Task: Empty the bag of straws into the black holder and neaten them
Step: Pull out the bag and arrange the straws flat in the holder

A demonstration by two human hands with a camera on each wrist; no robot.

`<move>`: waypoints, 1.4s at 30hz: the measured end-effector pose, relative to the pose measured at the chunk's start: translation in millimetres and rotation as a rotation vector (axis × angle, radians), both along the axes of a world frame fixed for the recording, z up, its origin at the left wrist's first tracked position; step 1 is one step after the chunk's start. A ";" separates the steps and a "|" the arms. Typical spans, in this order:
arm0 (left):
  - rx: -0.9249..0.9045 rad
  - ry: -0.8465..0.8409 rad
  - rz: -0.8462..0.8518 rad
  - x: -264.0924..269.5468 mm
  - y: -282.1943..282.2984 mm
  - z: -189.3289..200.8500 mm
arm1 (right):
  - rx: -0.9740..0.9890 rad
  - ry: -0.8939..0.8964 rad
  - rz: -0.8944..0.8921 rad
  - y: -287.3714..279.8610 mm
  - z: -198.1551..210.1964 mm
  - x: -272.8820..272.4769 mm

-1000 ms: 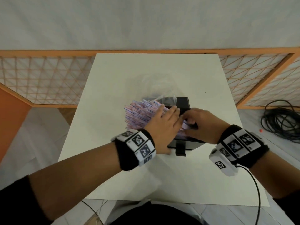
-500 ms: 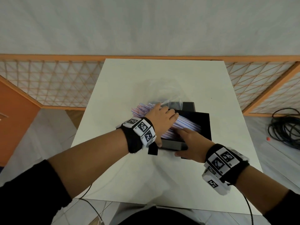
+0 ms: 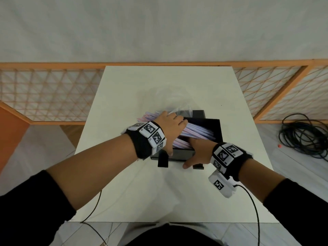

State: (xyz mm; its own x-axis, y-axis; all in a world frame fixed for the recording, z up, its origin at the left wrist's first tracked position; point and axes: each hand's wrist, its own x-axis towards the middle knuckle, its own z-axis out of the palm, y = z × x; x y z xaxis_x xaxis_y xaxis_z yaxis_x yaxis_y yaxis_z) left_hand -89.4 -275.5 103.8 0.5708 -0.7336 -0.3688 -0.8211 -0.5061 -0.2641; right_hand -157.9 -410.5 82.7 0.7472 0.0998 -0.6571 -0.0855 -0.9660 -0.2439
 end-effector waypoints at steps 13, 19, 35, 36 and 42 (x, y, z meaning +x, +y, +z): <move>0.008 -0.078 0.049 -13.8 -5.3 -15.1 | 0.106 0.047 -0.102 5.4 -0.2 9.1; -0.038 -0.102 0.045 -15.8 0.5 -13.9 | 0.239 0.136 -0.170 4.2 4.3 16.5; -0.113 0.006 0.065 -3.7 6.3 -1.9 | 0.113 0.116 -0.095 -0.7 10.1 27.5; -0.121 0.018 0.070 -2.6 6.9 -1.6 | 0.078 0.119 -0.062 -2.1 11.5 28.9; -0.188 0.096 0.099 5.9 14.9 4.5 | -0.053 0.062 0.085 -7.7 25.5 33.8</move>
